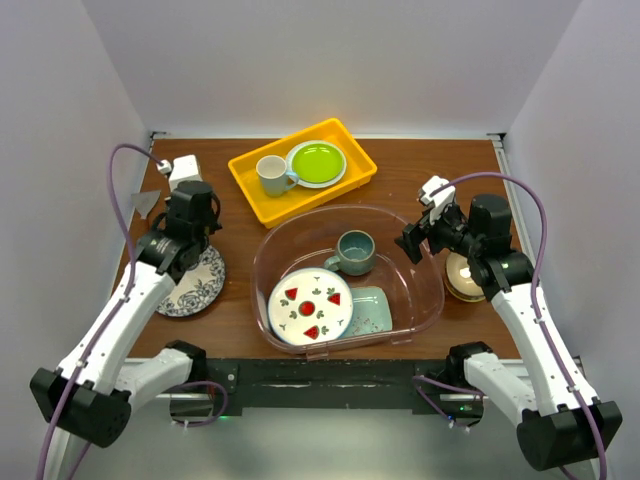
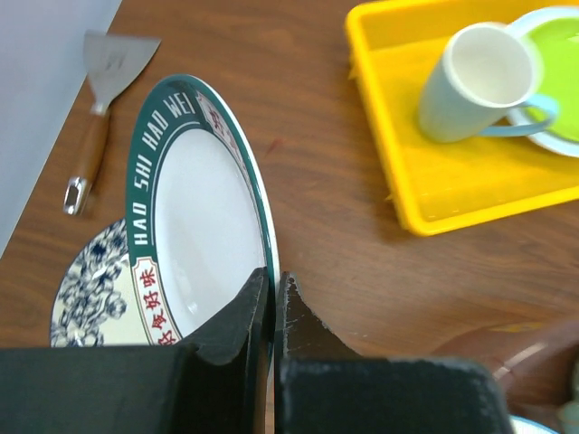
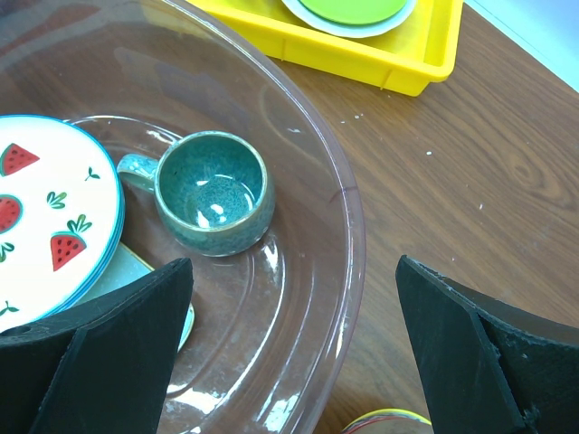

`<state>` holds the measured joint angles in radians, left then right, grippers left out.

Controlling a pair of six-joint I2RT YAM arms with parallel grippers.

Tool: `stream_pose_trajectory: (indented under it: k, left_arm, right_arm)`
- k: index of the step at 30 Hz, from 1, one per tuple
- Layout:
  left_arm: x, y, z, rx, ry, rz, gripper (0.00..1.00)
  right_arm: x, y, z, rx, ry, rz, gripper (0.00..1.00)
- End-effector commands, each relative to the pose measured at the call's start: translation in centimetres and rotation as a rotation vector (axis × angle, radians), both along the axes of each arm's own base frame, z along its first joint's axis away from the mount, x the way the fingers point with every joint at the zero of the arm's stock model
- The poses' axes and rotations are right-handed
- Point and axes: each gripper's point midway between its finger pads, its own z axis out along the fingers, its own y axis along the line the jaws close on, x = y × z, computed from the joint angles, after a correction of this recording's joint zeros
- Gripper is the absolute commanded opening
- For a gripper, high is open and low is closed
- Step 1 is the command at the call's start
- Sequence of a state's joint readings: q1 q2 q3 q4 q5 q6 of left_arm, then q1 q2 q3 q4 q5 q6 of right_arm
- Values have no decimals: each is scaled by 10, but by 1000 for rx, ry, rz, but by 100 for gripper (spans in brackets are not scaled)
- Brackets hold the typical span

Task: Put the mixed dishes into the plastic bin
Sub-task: Pick up the plate at the center of the board.

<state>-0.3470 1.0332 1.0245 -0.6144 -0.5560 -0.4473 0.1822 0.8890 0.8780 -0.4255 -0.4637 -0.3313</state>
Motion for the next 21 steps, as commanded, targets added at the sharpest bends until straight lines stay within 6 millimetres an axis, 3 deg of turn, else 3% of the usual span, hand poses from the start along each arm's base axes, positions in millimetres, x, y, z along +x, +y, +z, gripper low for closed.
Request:
stream_pose_trajectory:
  k: [1,11,17,21]
  left_arm:
    - [8,-23,65,-39,-193,-183,0]
    - [-12,-81,121,-40,-379,-570,0]
    - [-36,-119,140,-32,-475,-747,0]
    - [-49,-134,148,-32,-524,-832,0]
  right_arm:
    - [3,0,7,3,-38,9,99]
    - [4,0,4,2,-33,10,99]
    - [3,2,3,7,-26,19,99]
    - [3,2,2,9,-21,26,99]
